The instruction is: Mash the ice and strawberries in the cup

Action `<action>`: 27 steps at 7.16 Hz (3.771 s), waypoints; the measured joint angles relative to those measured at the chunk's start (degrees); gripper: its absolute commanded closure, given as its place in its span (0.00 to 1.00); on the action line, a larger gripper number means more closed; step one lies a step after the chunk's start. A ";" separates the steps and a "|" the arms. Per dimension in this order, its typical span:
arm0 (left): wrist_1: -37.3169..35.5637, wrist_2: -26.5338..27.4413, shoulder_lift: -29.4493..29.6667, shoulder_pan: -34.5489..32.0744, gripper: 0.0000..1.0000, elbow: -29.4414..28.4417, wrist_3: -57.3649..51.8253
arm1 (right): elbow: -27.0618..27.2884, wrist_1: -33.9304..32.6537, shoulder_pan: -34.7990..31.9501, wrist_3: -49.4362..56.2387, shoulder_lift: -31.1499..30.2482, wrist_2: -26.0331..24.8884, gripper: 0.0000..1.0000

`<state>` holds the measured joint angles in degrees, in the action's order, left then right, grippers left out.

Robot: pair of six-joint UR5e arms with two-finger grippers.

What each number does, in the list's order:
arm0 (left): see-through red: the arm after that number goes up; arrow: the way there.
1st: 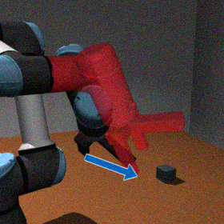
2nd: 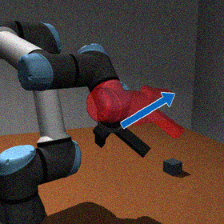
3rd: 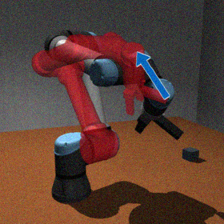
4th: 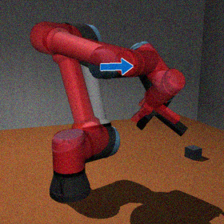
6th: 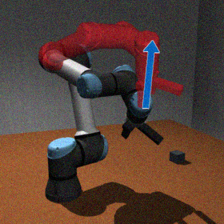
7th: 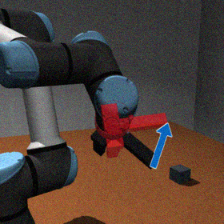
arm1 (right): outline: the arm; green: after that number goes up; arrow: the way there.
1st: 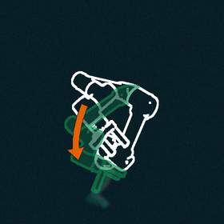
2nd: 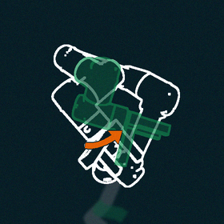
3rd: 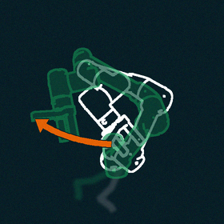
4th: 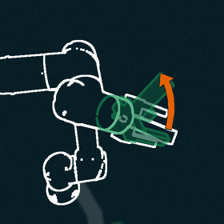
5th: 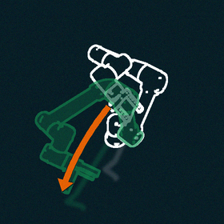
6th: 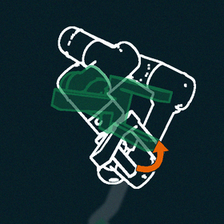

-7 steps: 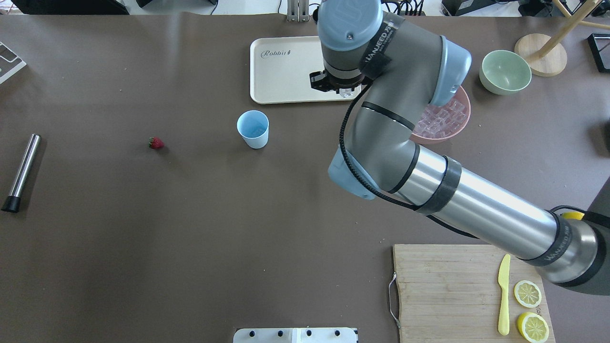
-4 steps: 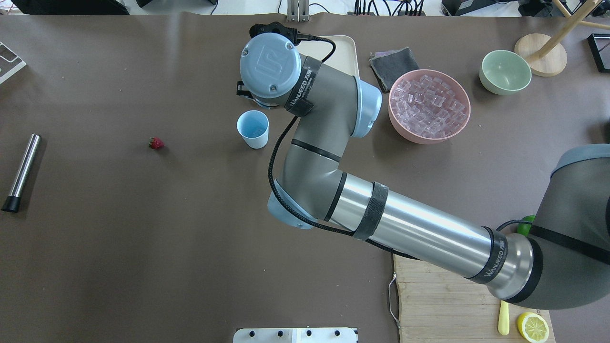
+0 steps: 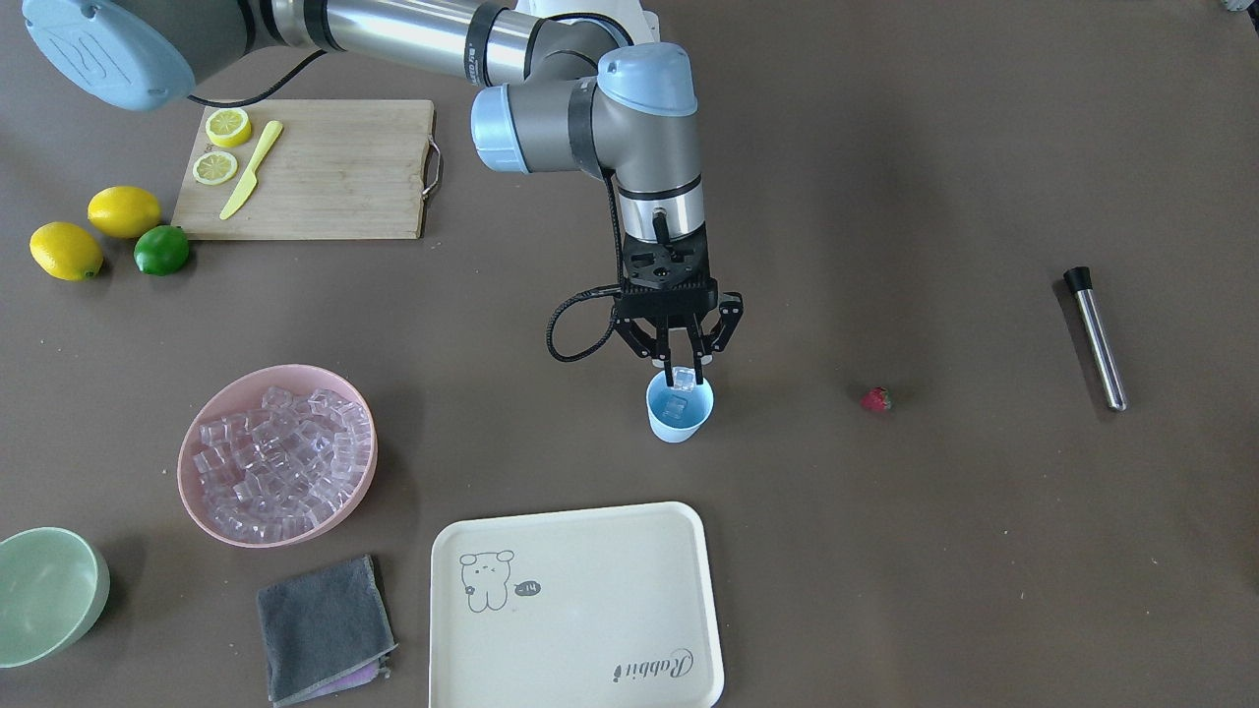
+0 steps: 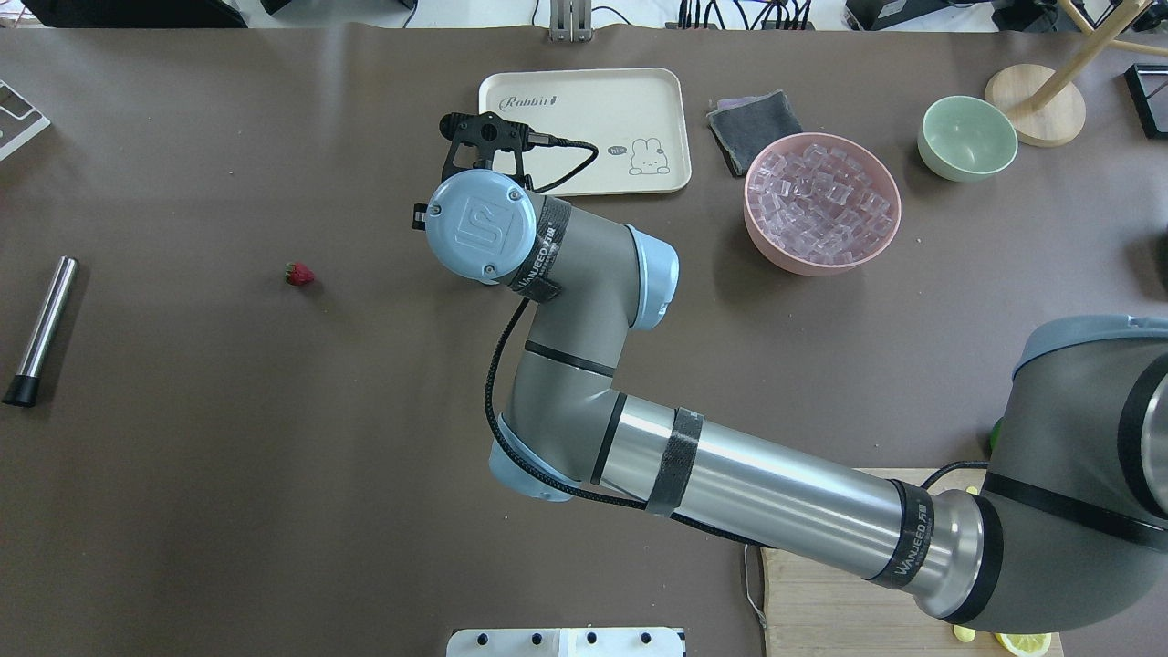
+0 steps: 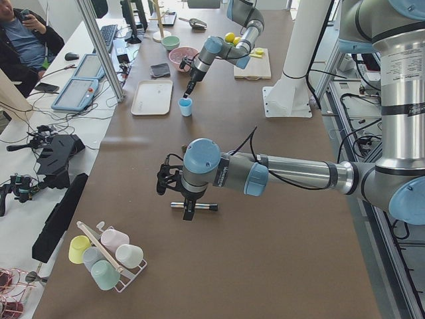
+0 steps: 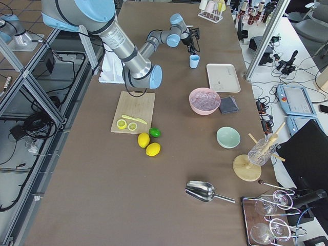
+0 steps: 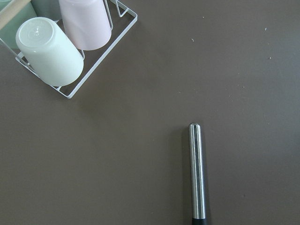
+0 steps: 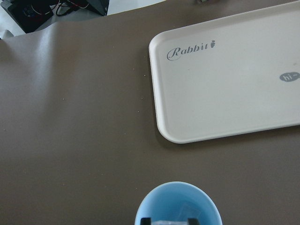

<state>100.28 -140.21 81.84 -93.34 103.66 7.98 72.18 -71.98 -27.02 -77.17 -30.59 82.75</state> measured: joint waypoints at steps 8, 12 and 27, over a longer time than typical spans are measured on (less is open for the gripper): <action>-0.09 0.00 0.15 -0.01 0.02 0.39 0.18 | -0.44 0.08 0.04 0.35 0.01 -1.12 0.43; -0.11 0.01 0.19 0.00 0.02 0.55 0.26 | 1.09 -0.53 -0.40 1.60 -0.12 -0.49 0.11; 11.73 9.11 14.52 29.18 0.02 -1.60 35.82 | 21.11 -1.15 -58.52 74.56 -59.60 55.18 0.02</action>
<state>112.02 -131.10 96.36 -64.15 102.06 43.80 93.29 -73.13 -85.55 -2.61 -90.19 137.93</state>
